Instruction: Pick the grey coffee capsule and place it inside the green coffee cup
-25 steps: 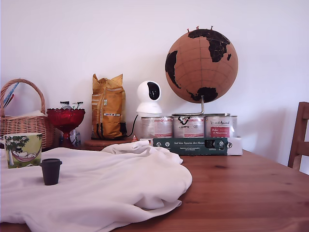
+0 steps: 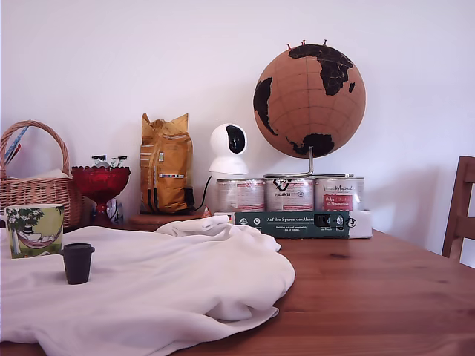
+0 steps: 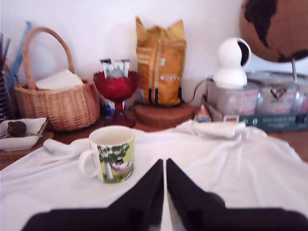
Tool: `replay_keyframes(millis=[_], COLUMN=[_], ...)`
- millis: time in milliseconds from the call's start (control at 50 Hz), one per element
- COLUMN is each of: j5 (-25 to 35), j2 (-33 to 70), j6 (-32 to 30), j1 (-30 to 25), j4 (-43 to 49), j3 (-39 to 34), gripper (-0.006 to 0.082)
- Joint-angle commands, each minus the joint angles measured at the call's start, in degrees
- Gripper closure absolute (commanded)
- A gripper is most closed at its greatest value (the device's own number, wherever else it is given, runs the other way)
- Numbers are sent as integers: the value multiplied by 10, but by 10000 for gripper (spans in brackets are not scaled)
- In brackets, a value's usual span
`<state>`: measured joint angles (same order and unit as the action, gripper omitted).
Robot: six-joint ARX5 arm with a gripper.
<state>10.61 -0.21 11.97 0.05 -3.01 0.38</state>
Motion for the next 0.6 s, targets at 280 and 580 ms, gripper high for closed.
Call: replay_keyframes(millis=[280,580], j5=[101,128], j2=[34,266], j6=[108,58], j1=[1,-17], j4=[-13,-13], j3=[9,107], gripper=[783,783])
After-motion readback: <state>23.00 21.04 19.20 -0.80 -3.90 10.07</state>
